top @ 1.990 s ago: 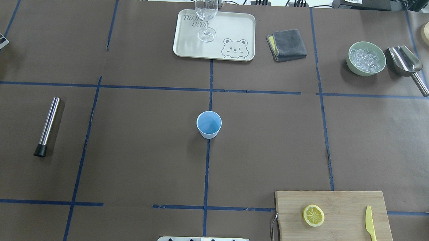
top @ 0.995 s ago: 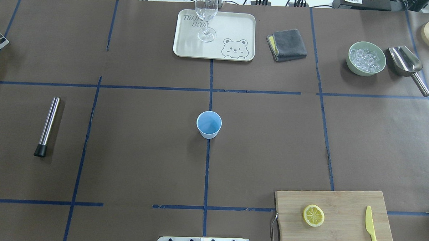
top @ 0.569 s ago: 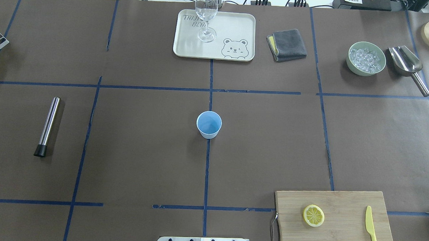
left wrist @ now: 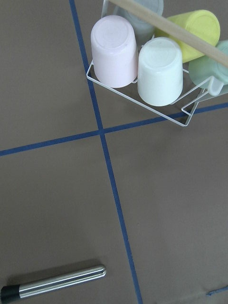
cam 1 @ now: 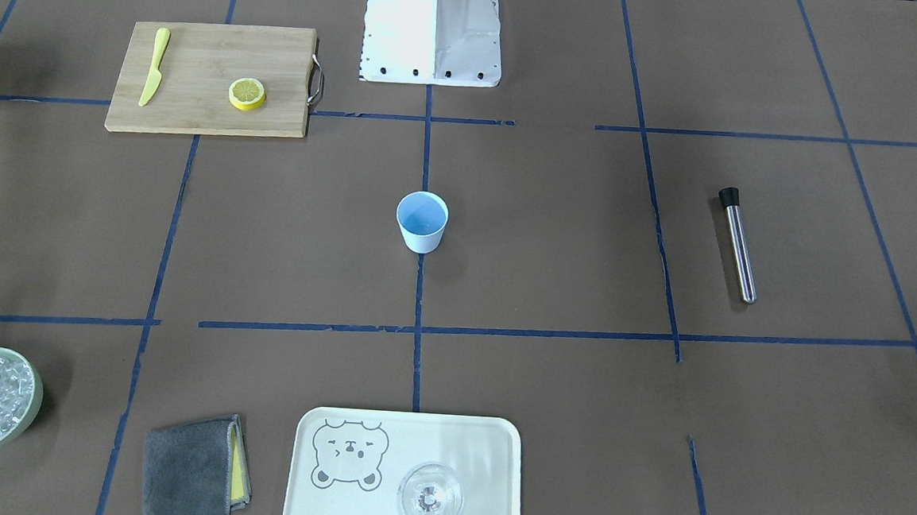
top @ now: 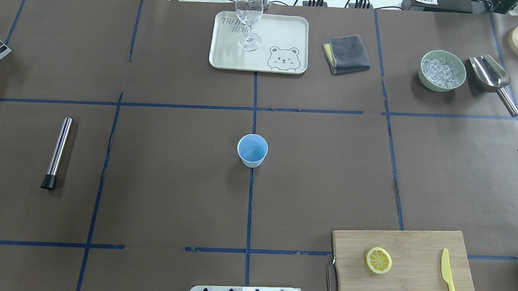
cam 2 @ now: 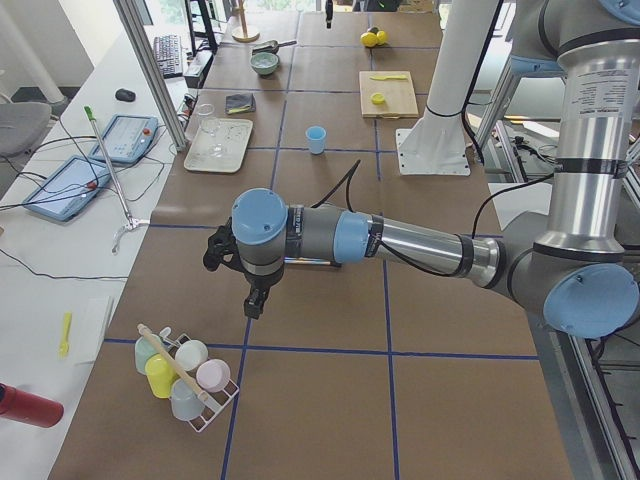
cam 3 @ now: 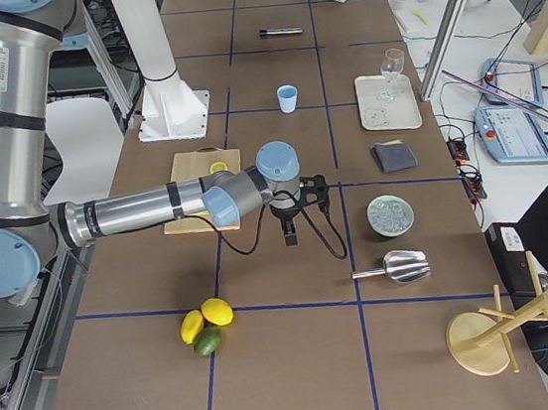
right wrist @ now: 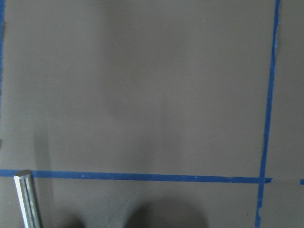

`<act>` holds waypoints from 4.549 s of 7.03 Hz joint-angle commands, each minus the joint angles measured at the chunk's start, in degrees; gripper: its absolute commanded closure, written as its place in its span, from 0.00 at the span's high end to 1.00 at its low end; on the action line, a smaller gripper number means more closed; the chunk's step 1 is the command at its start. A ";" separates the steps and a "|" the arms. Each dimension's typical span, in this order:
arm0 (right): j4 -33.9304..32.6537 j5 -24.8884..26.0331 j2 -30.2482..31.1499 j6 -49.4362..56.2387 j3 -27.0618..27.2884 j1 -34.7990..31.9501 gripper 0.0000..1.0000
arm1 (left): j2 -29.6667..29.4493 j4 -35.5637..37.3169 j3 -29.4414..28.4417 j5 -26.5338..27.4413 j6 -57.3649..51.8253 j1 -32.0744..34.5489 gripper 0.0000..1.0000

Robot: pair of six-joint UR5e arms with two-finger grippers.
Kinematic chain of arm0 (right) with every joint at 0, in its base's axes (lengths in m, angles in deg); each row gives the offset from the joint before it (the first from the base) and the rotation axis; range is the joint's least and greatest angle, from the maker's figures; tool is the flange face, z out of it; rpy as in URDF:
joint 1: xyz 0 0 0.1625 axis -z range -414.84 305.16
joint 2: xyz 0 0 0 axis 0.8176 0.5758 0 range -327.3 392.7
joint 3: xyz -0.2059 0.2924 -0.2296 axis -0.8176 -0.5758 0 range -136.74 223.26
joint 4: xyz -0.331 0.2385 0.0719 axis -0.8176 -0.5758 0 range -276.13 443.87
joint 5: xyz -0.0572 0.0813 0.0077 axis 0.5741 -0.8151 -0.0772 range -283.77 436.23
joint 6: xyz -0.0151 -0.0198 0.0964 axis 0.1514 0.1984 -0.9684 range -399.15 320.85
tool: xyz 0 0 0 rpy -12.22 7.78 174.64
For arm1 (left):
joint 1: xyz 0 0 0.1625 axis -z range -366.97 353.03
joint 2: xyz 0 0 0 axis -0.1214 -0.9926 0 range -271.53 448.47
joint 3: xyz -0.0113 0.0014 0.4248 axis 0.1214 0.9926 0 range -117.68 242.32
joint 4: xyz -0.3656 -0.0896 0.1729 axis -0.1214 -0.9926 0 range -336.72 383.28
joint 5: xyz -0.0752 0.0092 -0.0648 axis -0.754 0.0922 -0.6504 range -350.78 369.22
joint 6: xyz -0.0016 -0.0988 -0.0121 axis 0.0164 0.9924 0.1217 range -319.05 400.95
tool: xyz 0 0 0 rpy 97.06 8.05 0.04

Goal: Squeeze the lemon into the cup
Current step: 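Move the right gripper down toward the lemon slice on the cutting board, then grasp the lemon slice with the right gripper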

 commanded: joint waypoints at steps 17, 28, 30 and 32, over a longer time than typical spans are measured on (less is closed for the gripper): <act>-3.51 45.49 -7.22 -63.55 11.92 64.24 0.92 | 1.77 -5.47 1.79 -0.48 0.14 -2.62 1.00; -3.69 45.23 -4.67 -63.55 17.53 62.75 0.25 | 2.12 -5.38 2.05 -0.48 0.06 -2.62 1.00; -3.69 45.14 -4.67 -63.55 18.59 61.35 0.25 | 2.21 -5.47 2.05 -0.48 0.06 -2.62 1.00; -3.69 44.97 -5.28 -63.55 19.29 60.30 0.25 | 2.21 -5.47 2.05 -0.48 0.06 -2.62 1.00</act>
